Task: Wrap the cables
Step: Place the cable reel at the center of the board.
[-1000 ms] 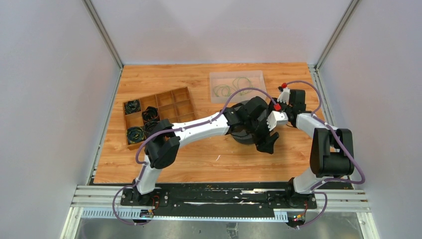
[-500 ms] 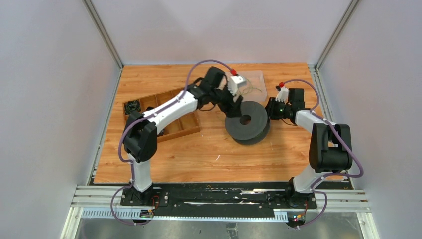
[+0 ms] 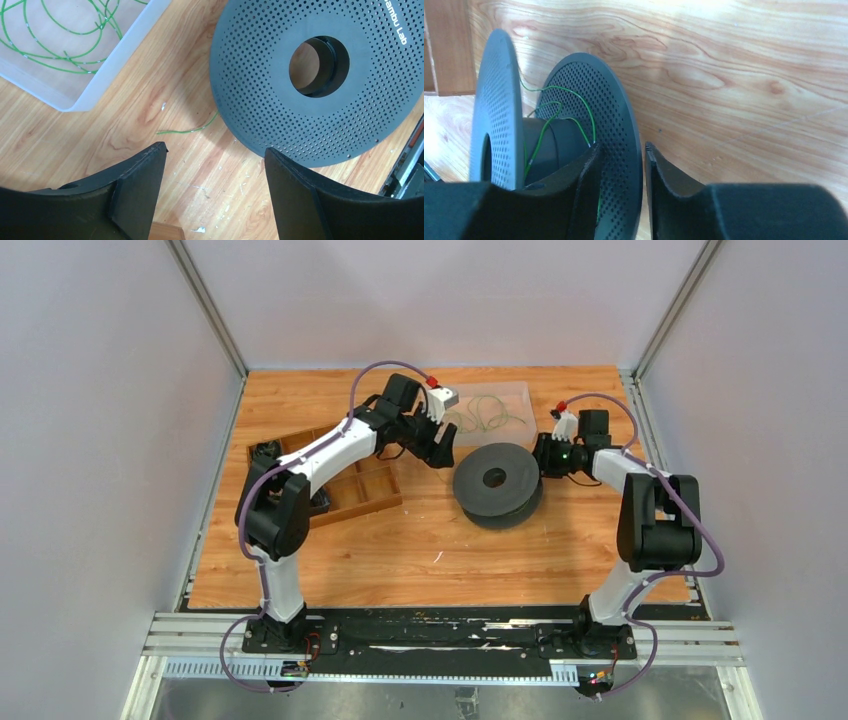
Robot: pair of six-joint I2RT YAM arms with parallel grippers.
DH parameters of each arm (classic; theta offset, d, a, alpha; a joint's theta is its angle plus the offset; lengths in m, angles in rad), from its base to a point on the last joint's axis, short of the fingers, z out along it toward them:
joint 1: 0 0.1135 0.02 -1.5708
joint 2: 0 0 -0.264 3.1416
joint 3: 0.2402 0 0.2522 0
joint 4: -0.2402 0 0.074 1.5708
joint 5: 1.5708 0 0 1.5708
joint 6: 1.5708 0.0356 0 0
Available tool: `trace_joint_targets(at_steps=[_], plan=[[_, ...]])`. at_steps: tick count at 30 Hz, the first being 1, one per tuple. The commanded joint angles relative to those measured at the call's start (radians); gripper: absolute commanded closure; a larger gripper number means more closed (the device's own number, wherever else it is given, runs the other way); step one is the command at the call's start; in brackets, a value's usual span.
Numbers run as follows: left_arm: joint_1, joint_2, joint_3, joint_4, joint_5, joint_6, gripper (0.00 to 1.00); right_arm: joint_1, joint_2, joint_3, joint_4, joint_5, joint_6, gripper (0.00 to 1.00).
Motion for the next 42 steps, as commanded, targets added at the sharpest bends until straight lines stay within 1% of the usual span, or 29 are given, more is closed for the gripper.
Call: trace_joint_targets(at_steps=[1,6,11,13,17,21,23,26,28,30,32,37,42], plan=[[0.007,0.039,0.003,-0.002,-0.021,0.016,0.23,-0.035,0.033,0.02,-0.074,0.05,-0.084,0.62],[0.02,0.075,0.024,-0.011,-0.012,0.008,0.23,-0.068,0.043,0.031,-0.085,0.017,-0.083,0.57],[0.028,0.095,0.022,-0.004,-0.04,-0.027,0.24,-0.095,0.045,0.036,-0.1,0.018,-0.093,0.56],[0.042,0.11,0.023,0.004,-0.021,-0.059,0.24,-0.101,0.034,0.035,-0.103,0.022,-0.095,0.56],[0.07,0.165,0.069,-0.007,0.049,-0.098,0.24,-0.111,-0.025,0.037,-0.125,0.034,-0.099,0.56],[0.072,0.216,0.132,-0.021,0.071,-0.087,0.25,-0.111,-0.093,0.055,-0.185,0.017,-0.131,0.55],[0.074,0.251,0.17,-0.025,0.088,-0.114,0.26,-0.111,-0.12,0.06,-0.214,-0.003,-0.153,0.54],[0.074,0.289,0.197,0.005,0.06,-0.179,0.28,-0.102,-0.148,0.074,-0.251,-0.016,-0.184,0.54],[0.074,0.299,0.203,0.025,0.002,-0.207,0.31,-0.073,-0.159,0.087,-0.269,-0.003,-0.209,0.54],[0.074,0.309,0.209,0.037,-0.087,-0.22,0.33,-0.043,-0.164,0.103,-0.29,0.021,-0.229,0.54],[0.075,0.321,0.217,0.043,-0.132,-0.229,0.36,-0.019,-0.173,0.113,-0.298,0.04,-0.239,0.54],[0.065,0.35,0.222,0.066,-0.163,-0.251,0.39,0.056,-0.208,0.13,-0.321,0.105,-0.3,0.52],[0.04,0.371,0.217,0.077,-0.206,-0.257,0.42,0.196,-0.251,0.119,-0.325,0.269,-0.378,0.51]])
